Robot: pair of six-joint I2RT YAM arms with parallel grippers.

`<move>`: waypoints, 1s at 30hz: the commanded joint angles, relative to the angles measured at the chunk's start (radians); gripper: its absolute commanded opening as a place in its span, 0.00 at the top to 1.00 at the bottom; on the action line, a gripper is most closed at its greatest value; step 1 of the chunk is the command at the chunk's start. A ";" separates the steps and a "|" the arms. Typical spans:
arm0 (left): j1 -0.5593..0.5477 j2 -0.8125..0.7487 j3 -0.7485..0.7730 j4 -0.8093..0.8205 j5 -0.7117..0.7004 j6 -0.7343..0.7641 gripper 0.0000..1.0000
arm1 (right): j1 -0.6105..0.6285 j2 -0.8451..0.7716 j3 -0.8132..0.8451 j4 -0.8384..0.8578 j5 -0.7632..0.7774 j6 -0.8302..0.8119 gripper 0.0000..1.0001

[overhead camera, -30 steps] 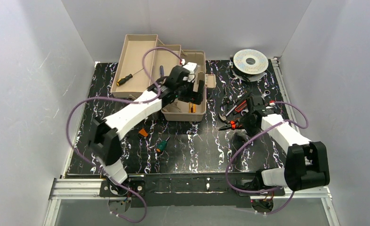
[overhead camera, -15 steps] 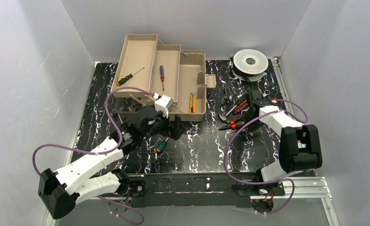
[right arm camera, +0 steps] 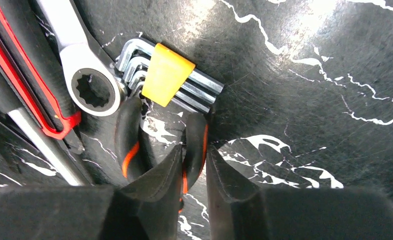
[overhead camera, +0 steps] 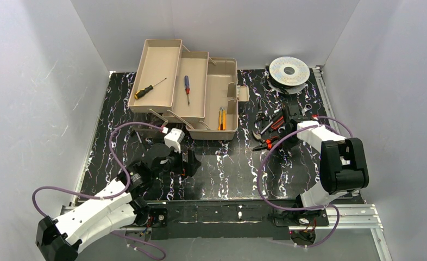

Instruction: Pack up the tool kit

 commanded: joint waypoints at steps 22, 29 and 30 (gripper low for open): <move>-0.003 -0.150 -0.236 0.083 0.008 0.044 0.05 | -0.022 -0.547 -0.098 0.271 -0.274 -0.512 0.99; -0.002 -0.200 -0.263 0.096 0.004 0.041 0.05 | -0.020 -0.519 0.087 0.314 -0.446 -0.556 0.99; -0.003 -0.203 -0.266 0.098 0.006 0.041 0.05 | -0.020 -0.502 0.120 0.315 -0.475 -0.563 0.99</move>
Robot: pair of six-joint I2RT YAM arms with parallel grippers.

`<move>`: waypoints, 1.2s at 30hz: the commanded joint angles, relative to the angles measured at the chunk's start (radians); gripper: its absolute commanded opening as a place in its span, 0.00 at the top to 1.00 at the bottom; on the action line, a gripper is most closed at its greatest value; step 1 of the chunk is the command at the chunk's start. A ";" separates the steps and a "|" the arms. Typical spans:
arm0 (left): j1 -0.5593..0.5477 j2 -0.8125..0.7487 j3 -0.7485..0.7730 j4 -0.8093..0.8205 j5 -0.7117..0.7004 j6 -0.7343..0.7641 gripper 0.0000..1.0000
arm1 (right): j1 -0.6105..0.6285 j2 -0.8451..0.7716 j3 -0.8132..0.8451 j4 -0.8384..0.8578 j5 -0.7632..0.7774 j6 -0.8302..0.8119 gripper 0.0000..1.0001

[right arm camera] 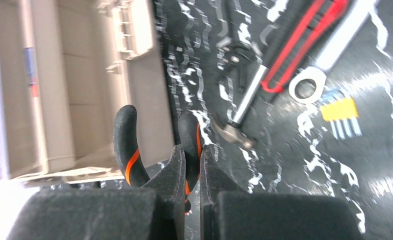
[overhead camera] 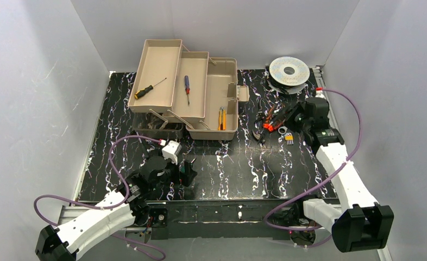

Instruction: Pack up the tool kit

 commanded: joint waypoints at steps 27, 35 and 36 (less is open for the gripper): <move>-0.004 0.053 0.003 0.022 -0.030 0.000 0.02 | 0.395 0.794 0.829 0.067 0.094 -0.161 0.99; -0.008 0.217 0.091 -0.093 -0.124 -0.077 0.03 | 0.401 0.818 0.846 0.046 0.011 -0.174 0.42; -0.008 0.235 0.102 -0.103 -0.128 -0.085 0.05 | 0.401 0.789 0.804 0.060 0.011 -0.179 0.38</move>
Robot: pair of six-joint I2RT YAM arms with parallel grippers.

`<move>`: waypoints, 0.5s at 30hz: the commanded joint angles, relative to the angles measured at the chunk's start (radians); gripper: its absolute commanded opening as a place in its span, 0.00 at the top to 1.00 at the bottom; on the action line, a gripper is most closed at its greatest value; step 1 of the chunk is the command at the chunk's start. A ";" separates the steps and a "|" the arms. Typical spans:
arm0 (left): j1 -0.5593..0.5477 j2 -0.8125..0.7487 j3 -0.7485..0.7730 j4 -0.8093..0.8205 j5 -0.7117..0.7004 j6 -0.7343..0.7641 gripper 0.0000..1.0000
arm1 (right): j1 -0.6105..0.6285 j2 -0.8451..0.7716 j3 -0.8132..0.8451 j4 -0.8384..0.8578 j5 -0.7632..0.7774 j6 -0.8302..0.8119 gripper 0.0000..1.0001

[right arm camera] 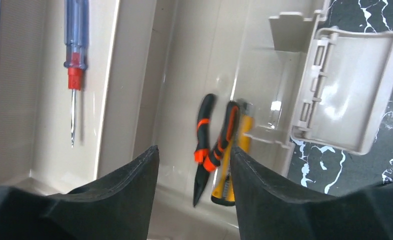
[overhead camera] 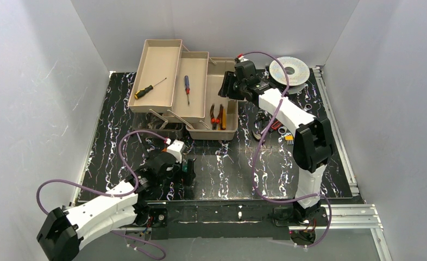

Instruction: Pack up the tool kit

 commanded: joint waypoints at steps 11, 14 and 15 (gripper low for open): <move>-0.007 0.316 0.186 -0.125 -0.075 -0.064 0.17 | -0.036 -0.478 -0.420 0.147 -0.027 -0.035 0.37; -0.014 0.401 0.220 -0.135 -0.080 -0.053 0.23 | -0.055 -0.579 -0.521 0.160 -0.016 -0.038 0.38; -0.019 0.423 0.231 -0.140 -0.089 -0.052 0.24 | -0.061 -0.613 -0.556 0.169 -0.015 -0.040 0.39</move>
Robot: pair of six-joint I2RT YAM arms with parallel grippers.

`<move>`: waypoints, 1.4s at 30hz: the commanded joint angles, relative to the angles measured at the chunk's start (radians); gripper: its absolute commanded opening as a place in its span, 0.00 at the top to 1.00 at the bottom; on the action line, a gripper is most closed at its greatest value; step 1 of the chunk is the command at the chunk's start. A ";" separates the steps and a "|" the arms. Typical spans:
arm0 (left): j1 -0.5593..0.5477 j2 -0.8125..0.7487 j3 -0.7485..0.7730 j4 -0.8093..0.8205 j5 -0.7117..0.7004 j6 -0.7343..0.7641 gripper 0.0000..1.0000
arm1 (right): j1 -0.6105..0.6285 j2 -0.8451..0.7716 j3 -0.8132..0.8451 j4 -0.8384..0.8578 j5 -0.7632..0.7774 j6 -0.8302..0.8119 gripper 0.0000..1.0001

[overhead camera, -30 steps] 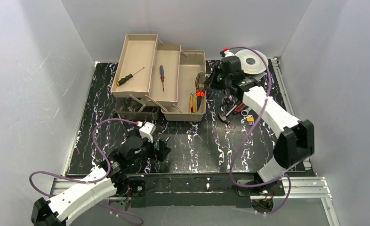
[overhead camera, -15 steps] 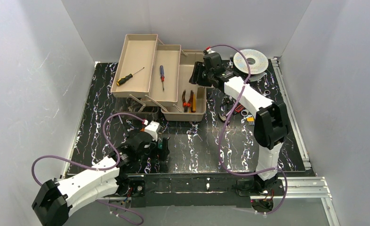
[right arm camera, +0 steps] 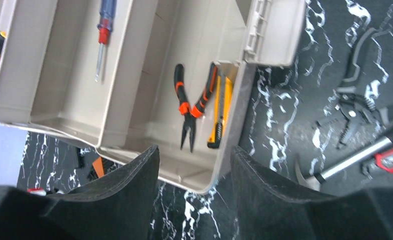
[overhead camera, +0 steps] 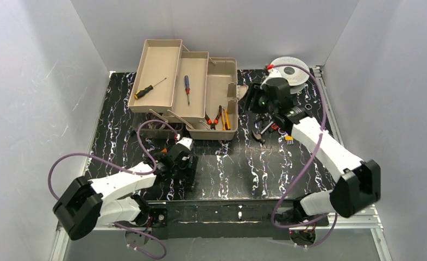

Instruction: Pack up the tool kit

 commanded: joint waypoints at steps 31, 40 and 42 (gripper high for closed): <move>-0.180 0.154 0.486 -0.030 0.049 0.128 0.90 | -0.032 -0.653 -0.706 0.164 0.206 0.025 0.48; -0.107 0.385 0.827 -0.079 -0.014 0.269 0.95 | -0.032 -0.771 -0.715 0.063 0.254 0.022 0.48; -0.058 0.416 0.870 -0.076 0.036 0.273 0.95 | -0.032 -0.787 -0.716 0.045 0.255 0.021 0.48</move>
